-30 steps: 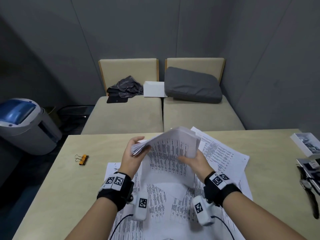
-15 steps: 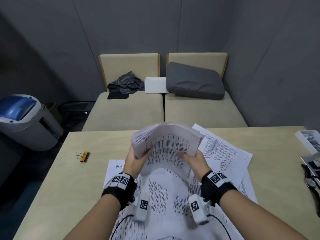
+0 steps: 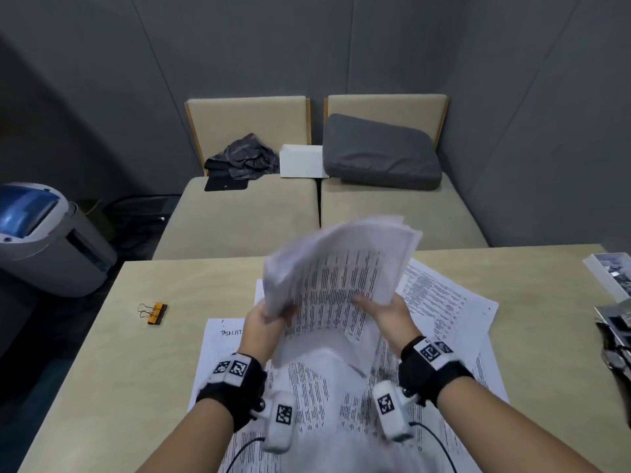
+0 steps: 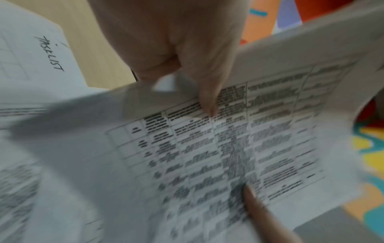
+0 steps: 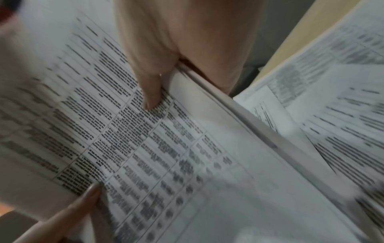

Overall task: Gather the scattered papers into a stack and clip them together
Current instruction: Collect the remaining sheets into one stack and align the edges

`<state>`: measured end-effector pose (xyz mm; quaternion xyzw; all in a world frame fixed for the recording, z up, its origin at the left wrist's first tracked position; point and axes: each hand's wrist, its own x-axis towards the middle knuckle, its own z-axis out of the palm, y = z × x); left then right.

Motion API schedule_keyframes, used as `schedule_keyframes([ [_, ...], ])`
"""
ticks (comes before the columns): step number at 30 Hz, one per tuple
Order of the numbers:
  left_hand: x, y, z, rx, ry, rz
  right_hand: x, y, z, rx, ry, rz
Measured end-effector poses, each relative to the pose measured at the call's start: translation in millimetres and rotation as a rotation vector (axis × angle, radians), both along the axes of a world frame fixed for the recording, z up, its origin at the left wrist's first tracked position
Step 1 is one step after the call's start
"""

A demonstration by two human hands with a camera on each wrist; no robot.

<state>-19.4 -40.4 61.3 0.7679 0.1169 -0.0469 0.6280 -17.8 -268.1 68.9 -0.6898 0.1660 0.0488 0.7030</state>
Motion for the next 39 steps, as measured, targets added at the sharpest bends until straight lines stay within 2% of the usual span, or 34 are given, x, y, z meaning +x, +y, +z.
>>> schedule_keyframes([
  [3, 8.7, 9.8, -2.9, -0.056, 0.073, -0.018, 8.1, -4.3, 1.8, -0.081, 0.022, 0.143],
  [5, 6.7, 20.9, -13.6, 0.025, 0.135, -0.046, 6.4, -5.7, -7.2, -0.045, 0.082, 0.174],
  [7, 0.3, 34.1, -33.5, 0.128, 0.226, -0.068, 2.4, -11.9, -28.6, -0.075, 0.196, 0.108],
  [11, -19.1, 55.6, -77.2, 0.250, 0.414, -0.046, -2.2, -33.5, -81.7, -0.271, 0.470, -0.078],
  [14, -28.3, 60.2, -101.5, 0.331, 0.478, -0.013, 2.5, -39.7, -104.3, -0.330, 0.559, -0.116],
  [21, -9.1, 58.9, -119.4, 0.455, 0.601, -0.081, 35.2, -21.4, -121.4, -0.322, 0.544, -0.210],
  [25, -2.3, 66.0, -126.6, 0.455, 0.660, -0.110, 42.4, -9.8, -124.9, -0.394, 0.498, -0.108],
  [28, -2.0, 66.7, -128.0, 0.447, 0.668, -0.113, 39.4, -11.2, -119.1, -0.421, 0.423, -0.134],
  [35, -4.8, 65.6, -126.2, 0.433, 0.651, -0.100, 20.7, -62.0, -80.3, -0.472, 0.324, -0.276],
  [39, -6.8, 64.0, -123.0, 0.468, 0.609, -0.107, -13.0, -104.7, -72.0, -0.566, 0.456, -0.153],
])
